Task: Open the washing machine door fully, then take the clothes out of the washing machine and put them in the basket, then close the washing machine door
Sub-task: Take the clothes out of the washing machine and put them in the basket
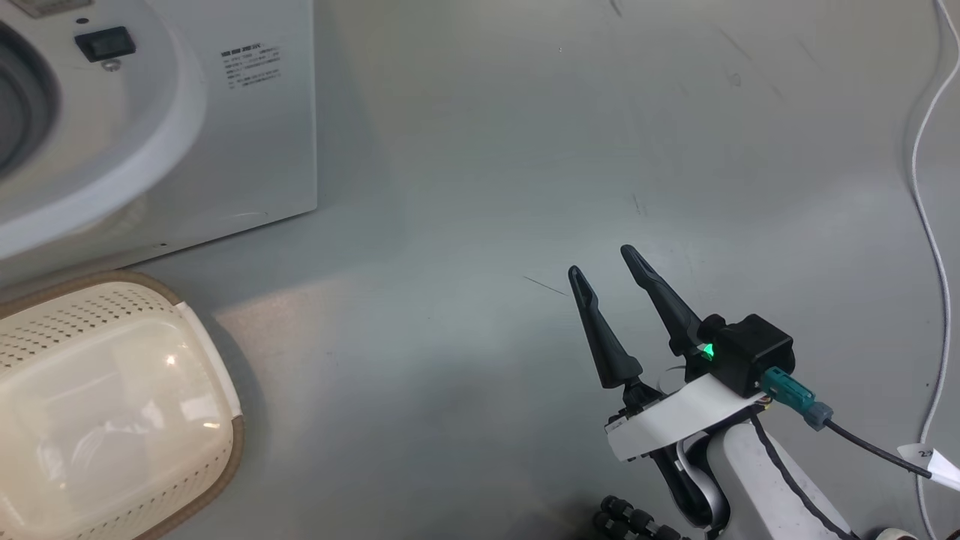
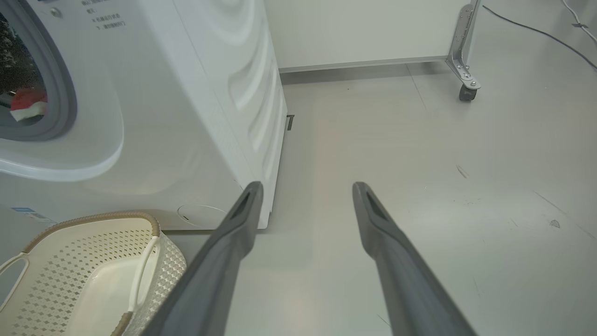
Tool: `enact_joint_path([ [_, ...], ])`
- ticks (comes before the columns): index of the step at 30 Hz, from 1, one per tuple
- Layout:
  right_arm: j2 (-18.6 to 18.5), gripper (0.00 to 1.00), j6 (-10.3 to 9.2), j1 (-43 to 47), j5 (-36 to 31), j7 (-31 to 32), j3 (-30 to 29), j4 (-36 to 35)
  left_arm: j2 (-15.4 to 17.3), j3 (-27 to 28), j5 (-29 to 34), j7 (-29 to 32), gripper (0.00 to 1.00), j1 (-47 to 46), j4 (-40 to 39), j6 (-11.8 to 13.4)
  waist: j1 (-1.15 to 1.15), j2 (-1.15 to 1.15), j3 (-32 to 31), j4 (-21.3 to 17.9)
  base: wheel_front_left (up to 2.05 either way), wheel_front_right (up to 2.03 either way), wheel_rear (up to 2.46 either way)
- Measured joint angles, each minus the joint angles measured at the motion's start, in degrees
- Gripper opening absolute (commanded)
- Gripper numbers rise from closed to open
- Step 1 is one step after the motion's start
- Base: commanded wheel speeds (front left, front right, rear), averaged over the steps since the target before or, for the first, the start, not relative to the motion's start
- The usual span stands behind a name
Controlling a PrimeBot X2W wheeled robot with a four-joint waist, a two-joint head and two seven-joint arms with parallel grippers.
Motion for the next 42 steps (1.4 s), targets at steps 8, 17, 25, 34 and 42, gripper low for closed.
enact_joint_path([
  [8, 0.1, 1.0, -1.2, -1.1, 0.8, 0.0, 1.1, -0.3, 2.7, -0.7, 2.0, 4.6, 1.0, -4.9, 4.6, 0.2, 0.0, 0.0, 1.7, -1.8, 0.0, 0.0, 0.0],
  [17, 0.1, 1.0, -2.5, -1.8, 2.1, 0.0, 2.4, -0.5, 6.6, -0.5, 3.1, 10.5, 1.0, -9.2, 7.9, 0.2, 0.0, 0.0, 2.5, -2.8, 0.0, 0.0, 0.0],
  [25, 0.1, 1.0, -3.42, -2.7, 2.5, 0.0, 3.1, -0.9, 7.0, -1.3, 2.1, 13.9, 1.0, -11.8, 9.7, -2.4, 0.0, 0.0, 3.6, -3.2, 0.0, 0.0, 0.0],
  [34, 0.1, 1.0, -3.66, -3.1, 3.0, 0.0, 4.0, -1.1, 8.3, -2.4, 2.1, 17.1, 1.0, -13.9, 12.1, -3.6, 0.0, 0.0, 4.4, -3.7, 0.0, 0.0, 0.0],
  [42, 0.1, 1.0, -4.52, -4.1, 3.1, 0.0, 4.3, -1.1, 8.5, -2.3, 2.1, 18.6, 1.0, -15.7, 13.7, -3.9, 0.0, 0.0, 4.9, -4.1, 0.0, 0.0, 0.0],
])
